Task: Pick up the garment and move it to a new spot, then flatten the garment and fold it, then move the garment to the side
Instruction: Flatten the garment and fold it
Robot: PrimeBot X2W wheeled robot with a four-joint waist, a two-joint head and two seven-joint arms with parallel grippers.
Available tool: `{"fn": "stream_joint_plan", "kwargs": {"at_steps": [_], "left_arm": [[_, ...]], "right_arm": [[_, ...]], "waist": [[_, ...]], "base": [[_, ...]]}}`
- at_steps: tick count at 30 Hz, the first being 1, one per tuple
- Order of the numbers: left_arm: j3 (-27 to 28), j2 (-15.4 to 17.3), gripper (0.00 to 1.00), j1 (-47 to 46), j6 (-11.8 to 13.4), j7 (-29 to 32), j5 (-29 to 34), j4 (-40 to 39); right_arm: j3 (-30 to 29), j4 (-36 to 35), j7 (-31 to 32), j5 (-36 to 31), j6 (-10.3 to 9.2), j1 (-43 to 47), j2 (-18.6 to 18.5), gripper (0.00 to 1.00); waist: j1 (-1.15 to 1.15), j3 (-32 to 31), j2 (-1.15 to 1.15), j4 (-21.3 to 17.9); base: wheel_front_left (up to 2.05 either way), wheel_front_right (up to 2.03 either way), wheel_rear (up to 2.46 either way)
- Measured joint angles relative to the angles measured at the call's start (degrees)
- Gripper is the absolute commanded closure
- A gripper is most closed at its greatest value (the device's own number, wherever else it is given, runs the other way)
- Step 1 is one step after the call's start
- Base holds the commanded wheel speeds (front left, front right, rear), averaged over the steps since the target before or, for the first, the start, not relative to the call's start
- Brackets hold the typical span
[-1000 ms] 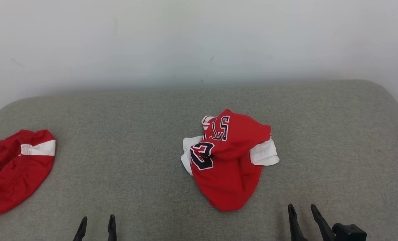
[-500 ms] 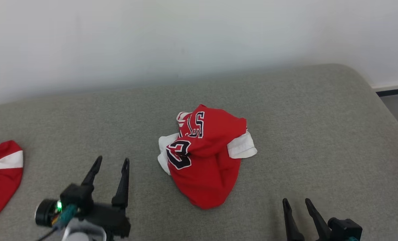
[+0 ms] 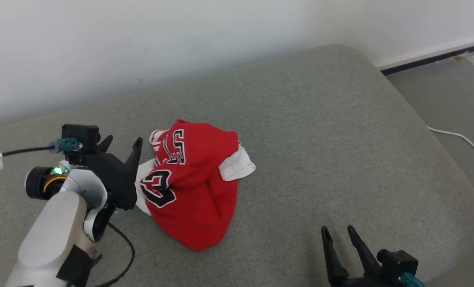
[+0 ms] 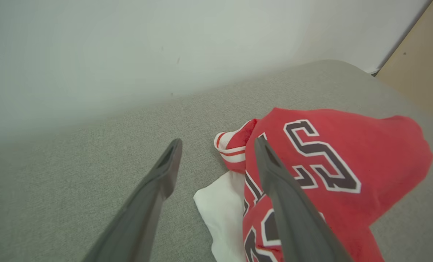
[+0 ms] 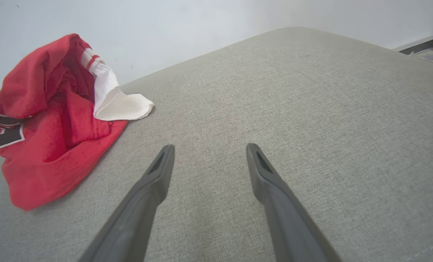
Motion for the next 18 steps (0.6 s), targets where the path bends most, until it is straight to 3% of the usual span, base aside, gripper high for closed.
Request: {"fn": "stream_joint_plan", "kwargs": {"at_steps": [6, 12, 18], "left_arm": [[-4.30, 2.79, 0.00, -4.95, 0.33, 8.46, 0.21, 6.62], [-4.21, 4.48, 0.00, -9.17, 3.66, 8.76, 2.14, 10.28], [-3.83, 3.63, 0.00, -11.85, 2.98, 10.93, 0.27, 14.66]], "right_arm": [[2.12, 0.65, -0.56, 1.67, 0.00, -1.18, 0.01, 0.00], [3.47, 0.93, -0.99, 2.90, 0.00, -2.19, 0.01, 0.00], [4.27, 1.05, -1.31, 4.23, 0.00, -3.29, -0.01, 0.00]], "waist": [[0.00, 2.56, 0.00, -4.47], [0.00, 5.50, 0.00, -7.23], [0.01, 9.89, 0.00, -9.82]], "base": [[0.00, 0.00, 0.00], [0.00, 0.00, 0.00], [0.00, 0.00, 0.00]]}}
